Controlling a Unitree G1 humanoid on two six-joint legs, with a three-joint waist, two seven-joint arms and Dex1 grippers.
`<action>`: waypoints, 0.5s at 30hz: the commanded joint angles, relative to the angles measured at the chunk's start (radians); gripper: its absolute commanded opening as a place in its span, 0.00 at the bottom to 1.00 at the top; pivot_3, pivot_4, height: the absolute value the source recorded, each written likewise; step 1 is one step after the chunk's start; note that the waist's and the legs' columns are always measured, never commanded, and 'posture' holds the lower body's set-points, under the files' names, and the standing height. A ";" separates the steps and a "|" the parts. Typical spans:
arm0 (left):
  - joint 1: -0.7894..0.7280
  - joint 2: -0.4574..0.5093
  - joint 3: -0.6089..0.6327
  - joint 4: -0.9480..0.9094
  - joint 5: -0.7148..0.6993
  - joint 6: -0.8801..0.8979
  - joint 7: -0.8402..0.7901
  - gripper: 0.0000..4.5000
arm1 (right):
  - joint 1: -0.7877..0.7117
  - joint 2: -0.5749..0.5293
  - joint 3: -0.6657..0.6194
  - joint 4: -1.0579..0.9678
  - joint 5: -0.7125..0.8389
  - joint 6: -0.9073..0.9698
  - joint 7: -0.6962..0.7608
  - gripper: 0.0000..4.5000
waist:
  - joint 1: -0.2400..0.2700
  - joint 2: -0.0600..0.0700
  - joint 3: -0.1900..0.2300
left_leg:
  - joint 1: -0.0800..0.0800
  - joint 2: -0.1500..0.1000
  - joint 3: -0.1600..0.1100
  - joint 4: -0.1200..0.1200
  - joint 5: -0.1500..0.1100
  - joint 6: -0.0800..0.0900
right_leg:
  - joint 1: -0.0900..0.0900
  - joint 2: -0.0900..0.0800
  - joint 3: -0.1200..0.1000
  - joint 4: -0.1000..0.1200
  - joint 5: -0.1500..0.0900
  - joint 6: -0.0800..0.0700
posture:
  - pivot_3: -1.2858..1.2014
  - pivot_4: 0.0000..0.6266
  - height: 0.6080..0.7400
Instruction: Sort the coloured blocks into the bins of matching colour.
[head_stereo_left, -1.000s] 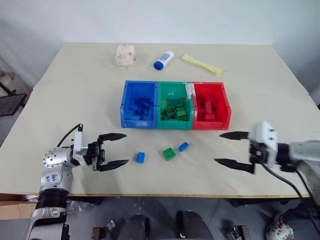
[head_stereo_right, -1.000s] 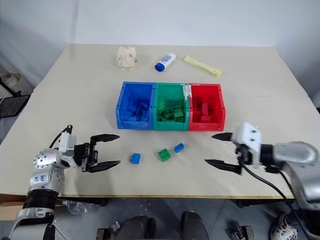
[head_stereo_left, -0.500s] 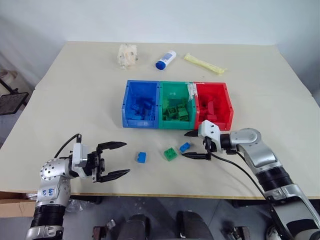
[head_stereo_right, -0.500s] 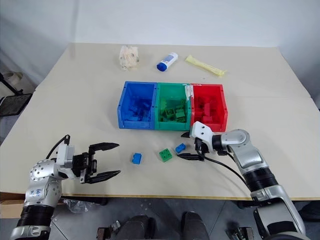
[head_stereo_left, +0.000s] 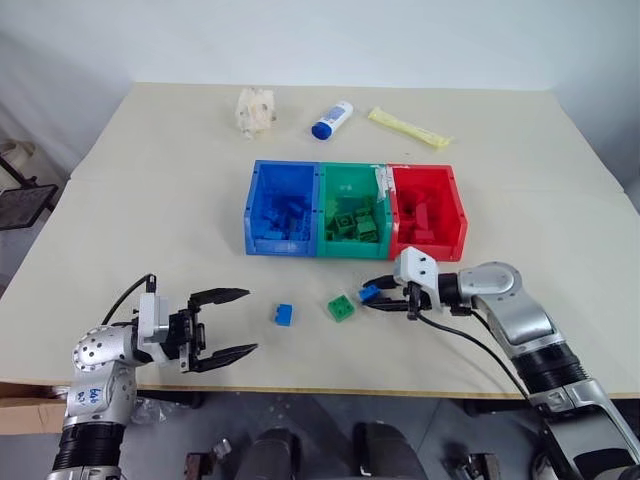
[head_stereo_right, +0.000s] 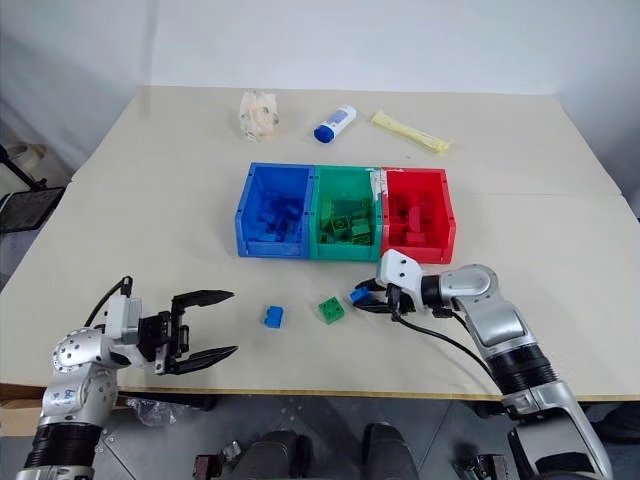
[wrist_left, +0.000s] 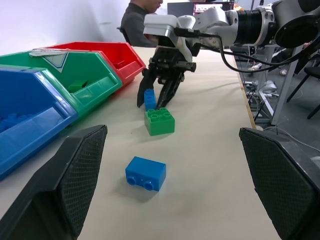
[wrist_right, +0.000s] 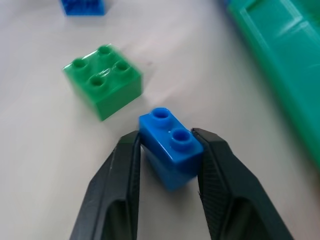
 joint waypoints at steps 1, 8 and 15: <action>-0.011 0.012 0.011 -0.005 -0.015 -0.005 -0.012 1.00 | -0.022 0.016 -0.062 -0.094 0.043 0.044 -0.057 0.26 | 0.000 0.000 0.000 | 0.000 0.000 0.000 0.000 0.000 0.000 | 0.000 0.000 0.000 0.000 0.000 0.000 | 0.52 0.24 1.00; -0.019 0.007 0.007 -0.004 -0.015 -0.004 -0.018 1.00 | -0.094 0.082 -0.074 -0.114 0.041 0.068 -0.146 0.26 | -0.006 0.000 0.000 | 0.000 0.000 0.000 -0.001 0.000 0.000 | -0.001 0.000 0.000 0.000 0.000 0.000 | 0.52 0.24 1.00; -0.006 0.012 0.016 -0.014 -0.019 -0.002 -0.015 1.00 | -0.062 0.012 -0.070 -0.157 0.052 0.095 -0.081 0.26 | 0.001 0.000 0.000 | -0.001 0.000 0.000 -0.001 -0.001 0.001 | -0.001 0.000 0.000 0.000 0.000 0.000 | 0.52 0.24 1.00</action>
